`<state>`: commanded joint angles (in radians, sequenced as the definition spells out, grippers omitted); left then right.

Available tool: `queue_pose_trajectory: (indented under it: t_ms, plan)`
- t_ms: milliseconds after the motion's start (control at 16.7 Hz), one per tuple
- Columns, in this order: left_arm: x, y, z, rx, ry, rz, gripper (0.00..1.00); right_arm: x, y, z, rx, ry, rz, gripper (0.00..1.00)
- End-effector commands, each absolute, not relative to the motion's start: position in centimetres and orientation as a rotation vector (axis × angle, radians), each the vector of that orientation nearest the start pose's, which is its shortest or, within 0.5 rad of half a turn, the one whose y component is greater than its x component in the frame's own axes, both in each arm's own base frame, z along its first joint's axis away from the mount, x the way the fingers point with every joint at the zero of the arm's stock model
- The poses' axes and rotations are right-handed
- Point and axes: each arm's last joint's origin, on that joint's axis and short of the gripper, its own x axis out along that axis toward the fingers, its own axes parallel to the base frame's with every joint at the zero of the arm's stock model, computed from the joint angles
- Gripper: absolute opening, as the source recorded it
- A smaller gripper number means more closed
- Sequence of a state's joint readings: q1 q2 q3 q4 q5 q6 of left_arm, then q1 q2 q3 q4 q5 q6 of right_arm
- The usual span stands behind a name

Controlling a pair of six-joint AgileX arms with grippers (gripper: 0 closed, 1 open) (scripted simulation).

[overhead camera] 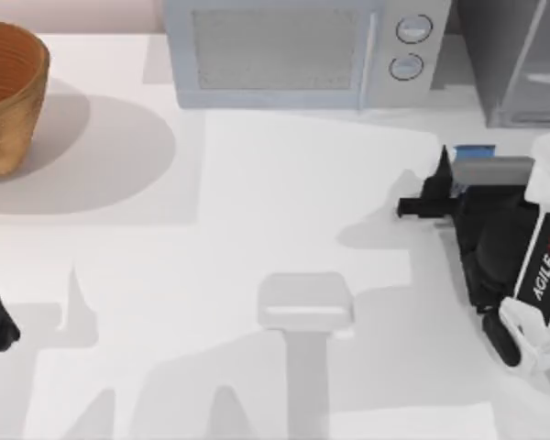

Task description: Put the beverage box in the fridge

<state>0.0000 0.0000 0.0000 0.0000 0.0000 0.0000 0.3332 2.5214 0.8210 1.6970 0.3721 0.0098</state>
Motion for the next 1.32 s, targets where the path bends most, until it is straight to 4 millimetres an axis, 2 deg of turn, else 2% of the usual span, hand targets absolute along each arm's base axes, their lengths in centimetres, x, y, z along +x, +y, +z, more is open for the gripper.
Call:
queue_pose_trajectory:
  t_ms: [240, 360, 1320]
  plan:
    - [10.6, -0.1, 16.0, 0.000, 0.000, 0.000, 1.00, 34.7, 11.3, 0.2, 0.001, 0.000, -0.008, 0.00]
    - [10.6, -0.1, 16.0, 0.000, 0.000, 0.000, 1.00, 34.9, 11.3, 0.9, 0.004, -0.007, -0.009, 0.00]
    - [10.6, -0.1, 16.0, 0.000, 0.000, 0.000, 1.00, 35.7, 11.6, 10.4, 0.005, -0.014, -0.008, 0.00]
